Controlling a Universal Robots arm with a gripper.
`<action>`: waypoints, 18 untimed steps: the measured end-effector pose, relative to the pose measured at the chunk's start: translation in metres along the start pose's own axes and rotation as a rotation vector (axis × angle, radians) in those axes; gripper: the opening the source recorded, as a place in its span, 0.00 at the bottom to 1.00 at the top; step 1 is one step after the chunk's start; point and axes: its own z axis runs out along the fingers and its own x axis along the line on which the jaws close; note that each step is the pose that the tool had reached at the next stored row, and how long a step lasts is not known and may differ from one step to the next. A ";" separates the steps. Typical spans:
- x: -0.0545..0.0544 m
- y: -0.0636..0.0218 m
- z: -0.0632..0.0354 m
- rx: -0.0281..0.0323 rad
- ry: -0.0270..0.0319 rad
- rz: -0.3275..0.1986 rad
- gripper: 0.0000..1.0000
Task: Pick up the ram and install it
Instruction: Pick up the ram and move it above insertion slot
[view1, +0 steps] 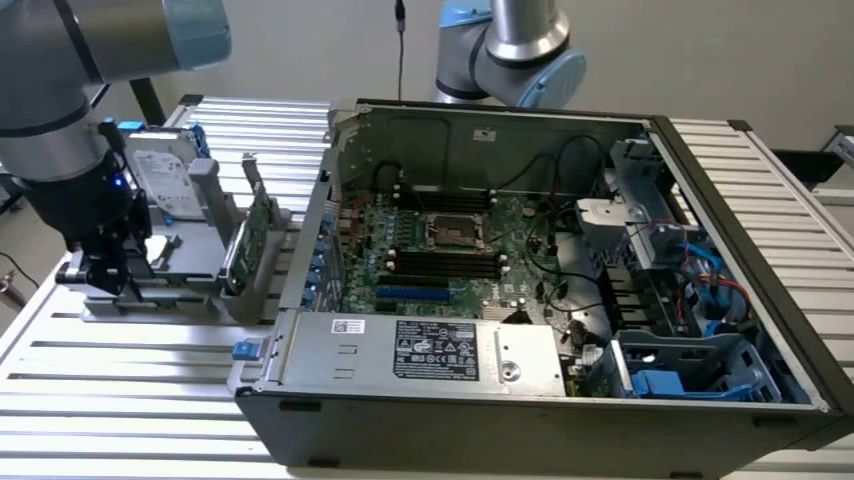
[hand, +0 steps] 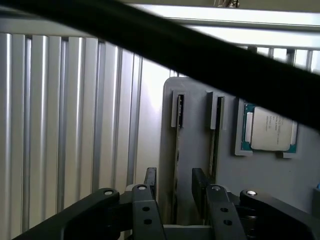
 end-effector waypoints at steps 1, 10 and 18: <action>0.000 -0.0001 0.0018 0.0000 0.0000 0.000 0.42; 0.000 -0.0007 0.0182 0.0003 -0.0001 0.000 0.42; 0.001 -0.0012 0.0315 0.0070 -0.0107 0.000 0.42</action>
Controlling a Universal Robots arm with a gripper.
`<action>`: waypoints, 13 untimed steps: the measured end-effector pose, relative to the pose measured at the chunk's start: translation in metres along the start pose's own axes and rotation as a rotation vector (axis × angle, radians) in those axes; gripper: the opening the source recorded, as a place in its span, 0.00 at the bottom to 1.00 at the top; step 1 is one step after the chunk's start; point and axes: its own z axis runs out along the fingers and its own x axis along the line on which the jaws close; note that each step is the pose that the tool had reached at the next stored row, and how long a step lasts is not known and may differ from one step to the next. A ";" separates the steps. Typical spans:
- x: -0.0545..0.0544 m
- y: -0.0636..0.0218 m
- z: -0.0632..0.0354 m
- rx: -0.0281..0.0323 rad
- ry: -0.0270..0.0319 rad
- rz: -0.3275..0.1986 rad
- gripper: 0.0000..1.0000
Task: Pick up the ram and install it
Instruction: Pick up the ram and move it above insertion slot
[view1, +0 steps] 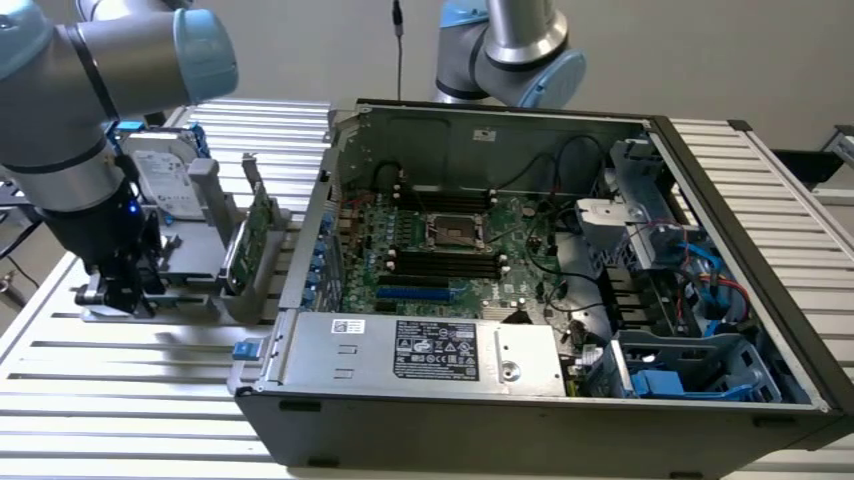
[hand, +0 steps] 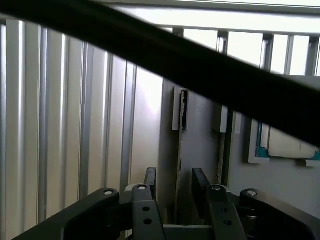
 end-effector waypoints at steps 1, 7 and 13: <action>0.000 0.0000 0.0008 0.0004 -0.0044 0.000 0.42; 0.002 0.0001 0.0013 -0.0038 -0.0161 0.000 0.42; 0.002 0.0002 0.0010 -0.0110 -0.0255 0.007 0.42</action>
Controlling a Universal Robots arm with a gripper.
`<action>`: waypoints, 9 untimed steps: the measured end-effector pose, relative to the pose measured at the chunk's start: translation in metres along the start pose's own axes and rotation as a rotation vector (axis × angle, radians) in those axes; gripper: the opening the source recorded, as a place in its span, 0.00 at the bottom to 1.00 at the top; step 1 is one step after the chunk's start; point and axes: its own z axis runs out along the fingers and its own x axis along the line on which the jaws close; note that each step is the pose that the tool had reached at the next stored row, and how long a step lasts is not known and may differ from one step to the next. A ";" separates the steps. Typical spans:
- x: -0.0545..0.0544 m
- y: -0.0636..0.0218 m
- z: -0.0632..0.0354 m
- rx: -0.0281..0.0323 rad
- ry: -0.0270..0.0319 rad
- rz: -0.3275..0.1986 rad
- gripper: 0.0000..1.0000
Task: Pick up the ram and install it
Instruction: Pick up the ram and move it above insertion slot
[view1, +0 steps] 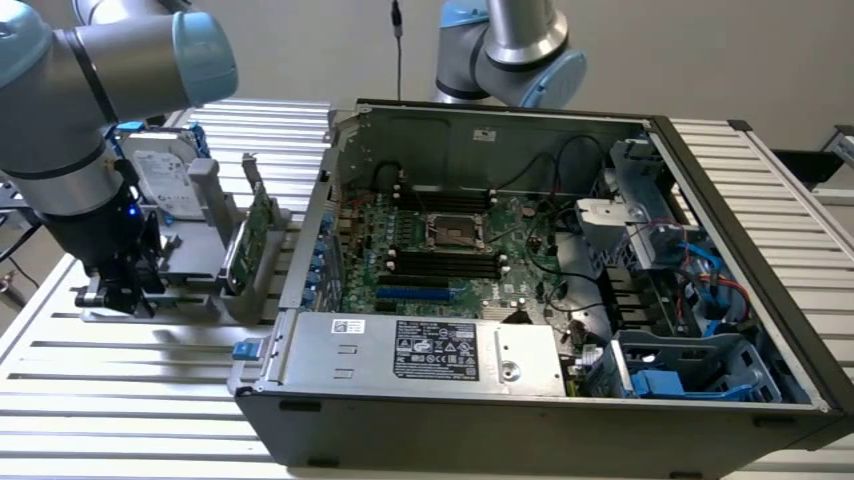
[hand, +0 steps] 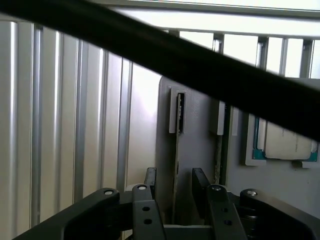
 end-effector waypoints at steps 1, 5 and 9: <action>0.000 0.0000 -0.0001 0.0001 -0.0017 0.002 0.42; 0.000 0.0000 -0.0007 0.0006 -0.0100 0.007 0.42; 0.001 0.0000 -0.0012 0.0007 -0.0178 0.014 0.42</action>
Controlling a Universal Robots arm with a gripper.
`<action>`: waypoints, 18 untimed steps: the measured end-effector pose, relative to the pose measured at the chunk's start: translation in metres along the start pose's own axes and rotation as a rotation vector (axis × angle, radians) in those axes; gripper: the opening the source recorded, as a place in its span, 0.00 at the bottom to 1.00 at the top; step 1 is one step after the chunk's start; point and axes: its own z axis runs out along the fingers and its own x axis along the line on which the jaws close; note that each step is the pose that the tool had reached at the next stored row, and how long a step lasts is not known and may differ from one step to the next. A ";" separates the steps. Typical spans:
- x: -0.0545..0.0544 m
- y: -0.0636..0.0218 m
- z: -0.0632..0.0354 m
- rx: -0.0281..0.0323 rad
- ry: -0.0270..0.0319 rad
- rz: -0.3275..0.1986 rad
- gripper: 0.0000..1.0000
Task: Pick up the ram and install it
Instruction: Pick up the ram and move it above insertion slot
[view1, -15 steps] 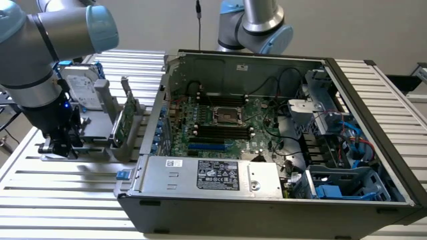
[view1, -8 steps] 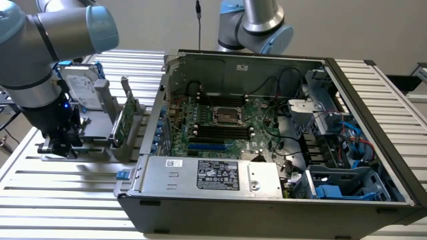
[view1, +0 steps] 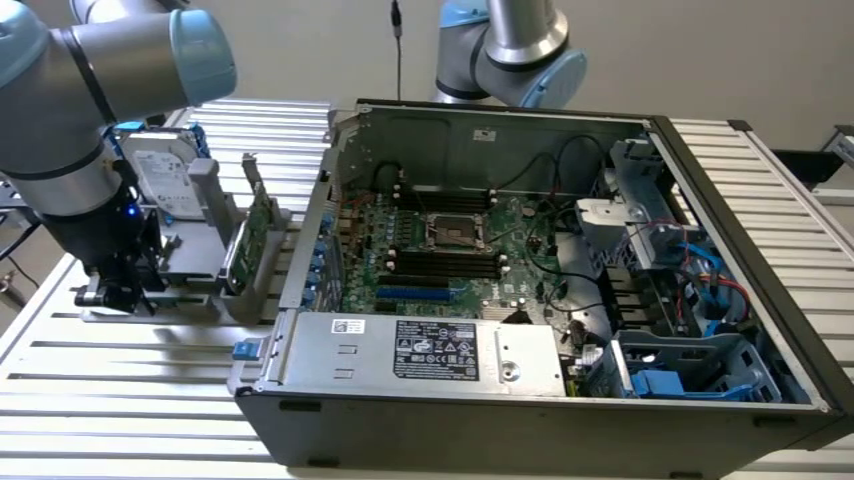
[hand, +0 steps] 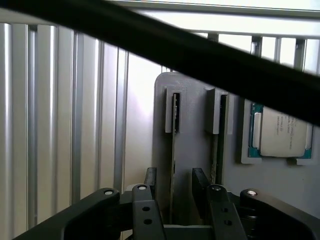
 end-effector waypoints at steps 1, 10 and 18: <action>0.000 0.0001 0.0000 0.0002 -0.0026 0.002 0.42; 0.004 0.0000 -0.0001 0.0010 -0.0239 0.014 0.42; 0.005 -0.0002 -0.0001 0.0011 -0.0324 0.013 0.34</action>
